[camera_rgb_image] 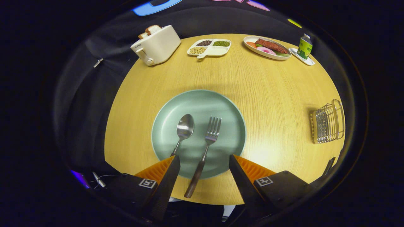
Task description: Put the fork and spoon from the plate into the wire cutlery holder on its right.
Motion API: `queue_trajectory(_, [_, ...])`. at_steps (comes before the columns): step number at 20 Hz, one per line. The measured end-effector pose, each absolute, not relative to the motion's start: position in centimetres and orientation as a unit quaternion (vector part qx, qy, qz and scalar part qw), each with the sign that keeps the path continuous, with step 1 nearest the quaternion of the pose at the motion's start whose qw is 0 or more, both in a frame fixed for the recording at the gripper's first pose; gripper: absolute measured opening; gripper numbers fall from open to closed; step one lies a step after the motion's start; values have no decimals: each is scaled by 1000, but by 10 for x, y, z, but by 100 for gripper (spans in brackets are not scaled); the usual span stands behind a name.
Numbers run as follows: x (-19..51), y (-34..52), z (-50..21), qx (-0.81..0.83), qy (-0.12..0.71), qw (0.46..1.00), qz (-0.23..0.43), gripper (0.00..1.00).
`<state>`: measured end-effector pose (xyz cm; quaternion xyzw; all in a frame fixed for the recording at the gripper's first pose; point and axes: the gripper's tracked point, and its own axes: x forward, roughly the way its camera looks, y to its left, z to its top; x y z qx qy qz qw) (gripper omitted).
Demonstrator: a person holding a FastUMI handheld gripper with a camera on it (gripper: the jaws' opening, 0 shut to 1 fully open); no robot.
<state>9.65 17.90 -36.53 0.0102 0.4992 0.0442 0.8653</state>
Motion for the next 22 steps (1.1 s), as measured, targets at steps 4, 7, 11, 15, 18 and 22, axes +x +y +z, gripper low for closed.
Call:
queue_trajectory(4, [91, 177, -388, -21, 535, 844, 36, 90])
queue_trajectory(7, [92, 180, -398, -39, 559, 828, 34, 74])
queue_trajectory(11, [92, 173, -411, -56, 582, 811, 21, 49])
queue_trajectory(15, [102, 167, -411, -48, 585, 809, 20, 15])
queue_trajectory(18, [102, 169, -408, -48, 589, 805, 48, 9])
queue_trajectory(22, [103, 165, -396, 7, 594, 803, 44, 6])
